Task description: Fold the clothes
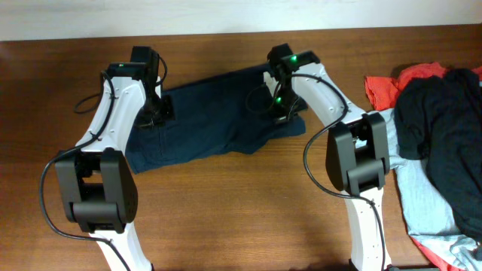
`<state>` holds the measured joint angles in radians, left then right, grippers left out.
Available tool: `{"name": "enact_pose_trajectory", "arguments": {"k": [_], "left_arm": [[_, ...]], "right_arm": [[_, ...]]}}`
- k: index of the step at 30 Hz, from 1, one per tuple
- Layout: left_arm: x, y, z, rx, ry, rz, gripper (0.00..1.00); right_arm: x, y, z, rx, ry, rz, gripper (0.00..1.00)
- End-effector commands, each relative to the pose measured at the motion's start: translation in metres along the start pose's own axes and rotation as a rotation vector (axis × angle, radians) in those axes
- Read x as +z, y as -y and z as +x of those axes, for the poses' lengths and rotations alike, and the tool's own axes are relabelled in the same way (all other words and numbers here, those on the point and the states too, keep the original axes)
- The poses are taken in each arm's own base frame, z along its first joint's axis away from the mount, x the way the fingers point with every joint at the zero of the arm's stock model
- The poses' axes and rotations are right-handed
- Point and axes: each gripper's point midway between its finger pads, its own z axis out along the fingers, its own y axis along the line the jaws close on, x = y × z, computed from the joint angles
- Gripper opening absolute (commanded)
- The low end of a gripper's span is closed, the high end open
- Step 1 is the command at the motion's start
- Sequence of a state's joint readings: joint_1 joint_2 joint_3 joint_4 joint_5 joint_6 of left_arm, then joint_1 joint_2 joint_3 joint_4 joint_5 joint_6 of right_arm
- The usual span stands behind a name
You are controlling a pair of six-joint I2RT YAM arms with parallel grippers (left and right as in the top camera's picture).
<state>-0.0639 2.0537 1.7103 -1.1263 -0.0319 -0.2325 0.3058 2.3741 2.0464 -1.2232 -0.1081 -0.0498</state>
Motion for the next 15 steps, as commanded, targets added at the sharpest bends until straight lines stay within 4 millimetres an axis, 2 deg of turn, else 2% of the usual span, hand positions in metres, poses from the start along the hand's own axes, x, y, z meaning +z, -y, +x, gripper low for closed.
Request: {"name": "enact_pose_trajectory", "arguments": {"k": [1, 5, 9, 12, 15], "left_arm": [[0.008, -0.007, -0.002, -0.025, 0.002, -0.023, 0.00], [0.007, -0.018, -0.006, -0.076, 0.024, -0.087, 0.00], [0.005, -0.037, -0.014, -0.171, 0.073, -0.185, 0.00], [0.006, -0.040, -0.015, -0.252, 0.071, -0.149, 0.00], [0.009, -0.037, -0.019, -0.308, 0.053, -0.027, 0.01]], "right_arm": [[-0.043, -0.007, -0.019, -0.075, 0.106, 0.015, 0.04], [-0.045, -0.024, -0.020, -0.191, 0.121, -0.051, 0.04], [-0.033, -0.038, -0.022, -0.250, 0.123, -0.126, 0.04], [-0.023, -0.039, -0.023, -0.270, 0.118, -0.144, 0.04], [-0.008, -0.038, -0.021, -0.288, 0.103, -0.148, 0.04]]}}
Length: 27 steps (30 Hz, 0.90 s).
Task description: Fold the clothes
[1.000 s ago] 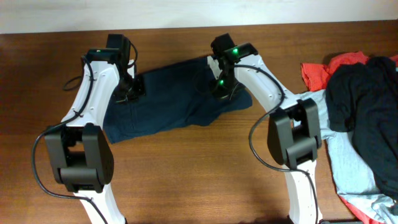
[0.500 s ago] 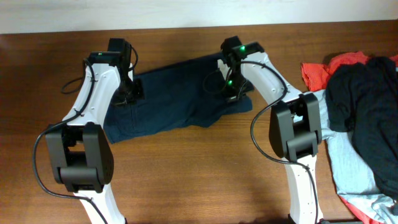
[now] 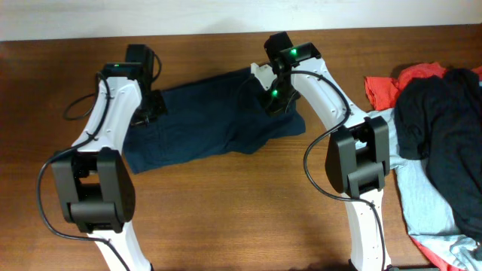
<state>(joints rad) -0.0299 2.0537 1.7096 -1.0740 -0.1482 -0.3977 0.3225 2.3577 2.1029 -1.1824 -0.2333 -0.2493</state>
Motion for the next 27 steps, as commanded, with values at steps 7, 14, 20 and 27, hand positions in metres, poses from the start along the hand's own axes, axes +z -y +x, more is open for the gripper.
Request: {"name": "enact_pose_trajectory", "arguments": {"k": [7, 14, 20, 27], "left_arm": [[0.014, -0.029, -0.009, -0.171, -0.057, 0.101, 0.01], [0.016, -0.048, -0.013, -0.185, -0.060, 0.092, 0.02], [0.017, -0.052, -0.013, -0.194, -0.063, 0.090, 0.02], [0.015, -0.043, -0.007, -0.133, -0.087, 0.133, 0.00]], "right_arm": [[0.059, 0.007, 0.040, -0.035, -0.130, -0.011, 0.04], [0.083, 0.031, 0.096, 0.105, -0.282, 0.053, 0.04], [0.070, 0.029, 0.140, 0.307, -0.441, 0.033, 0.04], [0.059, 0.027, 0.142, 0.324, -0.452, 0.033, 0.04]]}}
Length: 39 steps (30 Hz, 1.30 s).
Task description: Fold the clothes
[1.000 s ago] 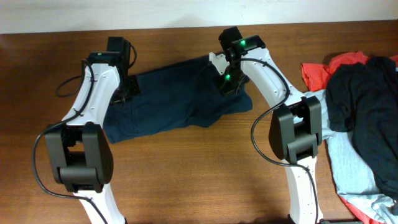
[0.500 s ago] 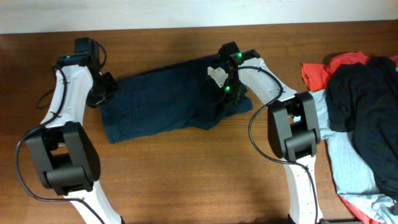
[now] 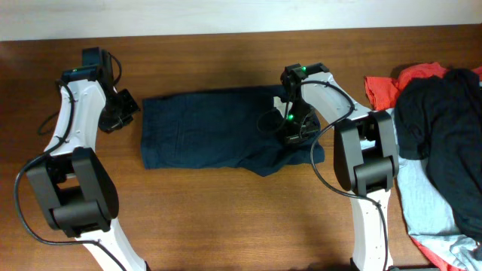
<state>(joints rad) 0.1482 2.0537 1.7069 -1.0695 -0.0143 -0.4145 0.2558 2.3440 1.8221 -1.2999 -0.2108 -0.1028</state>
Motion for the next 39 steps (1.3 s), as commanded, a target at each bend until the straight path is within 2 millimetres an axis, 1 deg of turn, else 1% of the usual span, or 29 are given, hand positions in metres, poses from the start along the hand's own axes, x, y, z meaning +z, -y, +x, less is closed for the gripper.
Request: {"name": "enact_pose_trajectory", "arguments": {"k": [1, 3, 6, 7, 9, 11, 13, 16, 19, 22, 26, 28, 32, 35, 37, 39], "left_arm": [[0.006, 0.012, 0.009, 0.096, -0.049, 0.073, 0.00], [-0.001, 0.030, 0.013, 0.198, -0.064, 0.180, 0.00], [-0.019, 0.064, 0.019, 0.368, -0.064, 0.385, 0.00], [-0.023, 0.070, 0.019, 0.392, -0.060, 0.421, 0.00], [-0.025, 0.075, 0.022, 0.420, -0.060, 0.440, 0.00], [-0.024, 0.078, 0.027, 0.436, -0.075, 0.439, 0.00], [-0.024, 0.083, 0.039, 0.456, -0.110, 0.442, 0.00], [-0.025, 0.098, 0.060, 0.507, -0.153, 0.444, 0.00], [-0.025, 0.120, 0.080, 0.588, -0.169, 0.442, 0.00], [-0.022, 0.137, 0.096, 0.662, -0.164, 0.403, 0.00], [-0.015, 0.150, 0.107, 0.676, -0.149, 0.333, 0.00], [-0.009, 0.156, 0.109, 0.689, -0.145, 0.321, 0.00], [0.012, 0.157, 0.109, 0.626, -0.169, 0.287, 0.00], [0.030, 0.154, 0.108, 0.590, -0.197, 0.269, 0.00], [0.042, 0.146, 0.104, 0.558, -0.210, 0.237, 0.00], [0.052, 0.134, 0.098, 0.518, -0.220, 0.199, 0.00]], "right_arm": [[0.024, 0.022, 0.007, 0.043, -0.063, 0.085, 0.04], [0.013, 0.021, -0.001, 0.037, -0.026, 0.088, 0.04], [-0.011, 0.014, -0.010, 0.027, 0.023, 0.083, 0.04], [-0.021, 0.011, -0.013, 0.022, 0.040, 0.082, 0.04], [-0.043, 0.000, -0.016, 0.009, 0.073, 0.068, 0.04], [-0.067, -0.015, -0.018, -0.011, 0.106, 0.046, 0.04], [-0.085, -0.034, -0.019, -0.041, 0.141, 0.014, 0.04], [-0.102, -0.067, -0.027, -0.107, 0.201, -0.022, 0.04], [-0.100, -0.091, -0.035, -0.168, 0.233, -0.022, 0.04], [-0.091, -0.112, -0.036, -0.209, 0.228, -0.019, 0.04], [-0.084, -0.132, -0.037, -0.212, 0.232, -0.025, 0.04], [-0.083, -0.138, -0.039, -0.197, 0.239, -0.032, 0.04], [-0.082, -0.142, -0.040, -0.174, 0.247, -0.039, 0.04], [-0.082, -0.142, -0.041, -0.174, 0.249, -0.040, 0.04], [-0.082, -0.144, -0.041, -0.176, 0.249, -0.053, 0.04], [-0.083, -0.151, -0.039, -0.181, 0.244, -0.093, 0.04]]}}
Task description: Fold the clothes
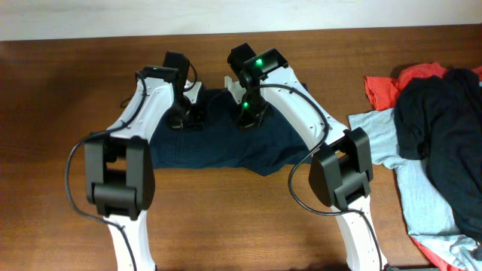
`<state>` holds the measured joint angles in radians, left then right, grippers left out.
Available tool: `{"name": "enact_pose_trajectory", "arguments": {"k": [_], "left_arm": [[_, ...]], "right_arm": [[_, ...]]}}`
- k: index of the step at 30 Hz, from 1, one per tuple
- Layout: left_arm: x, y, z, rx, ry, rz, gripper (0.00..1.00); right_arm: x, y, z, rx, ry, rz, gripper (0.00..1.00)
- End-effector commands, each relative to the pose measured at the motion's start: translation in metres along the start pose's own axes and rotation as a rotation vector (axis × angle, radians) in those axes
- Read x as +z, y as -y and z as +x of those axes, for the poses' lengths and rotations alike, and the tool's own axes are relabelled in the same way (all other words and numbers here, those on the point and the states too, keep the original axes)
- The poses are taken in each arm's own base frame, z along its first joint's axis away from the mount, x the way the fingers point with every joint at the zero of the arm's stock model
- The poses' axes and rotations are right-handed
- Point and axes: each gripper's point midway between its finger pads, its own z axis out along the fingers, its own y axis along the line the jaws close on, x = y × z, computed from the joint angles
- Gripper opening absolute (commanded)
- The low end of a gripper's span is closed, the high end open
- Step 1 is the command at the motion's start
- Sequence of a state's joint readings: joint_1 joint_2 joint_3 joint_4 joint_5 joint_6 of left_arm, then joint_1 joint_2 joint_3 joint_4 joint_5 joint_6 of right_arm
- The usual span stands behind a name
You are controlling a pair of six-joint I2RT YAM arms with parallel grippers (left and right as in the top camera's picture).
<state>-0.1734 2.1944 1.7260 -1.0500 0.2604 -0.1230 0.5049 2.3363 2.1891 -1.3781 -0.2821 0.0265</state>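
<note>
A dark blue garment [226,143] lies spread flat on the brown table [226,226], its right end rumpled near the right arm. My left gripper [183,117] sits low on the garment's upper left part. My right gripper [245,116] sits low on its upper middle, a short way right of the left one. Both point inward toward each other. The arms cover the fingers from above, so the jaws and any grip on the cloth are hidden.
At the right edge of the table is a pile of other clothes: a red piece [388,86], a black one [440,128] over it, and a light blue one [422,211] reaching toward the front. The right arm's base [343,181] stands beside the pile.
My left gripper was off the garment's left edge and is now on its upper left part. The right gripper has gone from the right end to the upper middle. The garment lies much the same.
First both grippers were on the garment's two ends while it lay skewed and bunched. Then it lay straightened into a wide flat strip, with the left gripper beyond its left edge and the right on its right end. Now both grippers meet near its top middle.
</note>
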Motion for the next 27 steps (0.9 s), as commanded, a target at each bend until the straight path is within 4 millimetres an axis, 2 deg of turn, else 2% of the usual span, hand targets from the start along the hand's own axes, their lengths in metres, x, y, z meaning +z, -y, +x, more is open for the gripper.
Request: {"name": "enact_pose_trajectory", "arguments": {"k": [1, 6, 11, 16, 20, 23, 25, 27], "left_arm": [[0.009, -0.028, -0.004, -0.098, -0.011, -0.052, 0.00], [0.019, -0.051, -0.001, -0.155, -0.042, -0.056, 0.00], [0.027, -0.061, 0.002, -0.179, -0.064, -0.058, 0.00], [0.029, -0.063, 0.002, -0.181, -0.066, -0.058, 0.00], [0.029, -0.063, 0.002, -0.181, -0.065, -0.058, 0.00], [0.029, -0.063, 0.002, -0.181, -0.065, -0.059, 0.00], [0.029, -0.063, 0.002, -0.181, -0.065, -0.059, 0.00], [0.029, -0.063, 0.002, -0.181, -0.065, -0.058, 0.00]], "right_arm": [[-0.009, -0.013, -0.001, 0.009, 0.022, -0.067, 0.04], [0.003, -0.011, -0.003, 0.034, 0.027, -0.075, 0.04], [0.036, -0.007, -0.005, 0.056, 0.039, -0.109, 0.04], [0.080, -0.006, 0.014, 0.081, 0.001, -0.181, 0.04], [0.102, 0.001, 0.027, 0.090, -0.018, -0.180, 0.04], [0.097, -0.001, 0.028, 0.093, -0.025, -0.180, 0.04], [0.083, -0.005, 0.023, 0.090, -0.020, -0.180, 0.04], [0.061, -0.011, 0.014, 0.076, -0.004, -0.179, 0.04]]}}
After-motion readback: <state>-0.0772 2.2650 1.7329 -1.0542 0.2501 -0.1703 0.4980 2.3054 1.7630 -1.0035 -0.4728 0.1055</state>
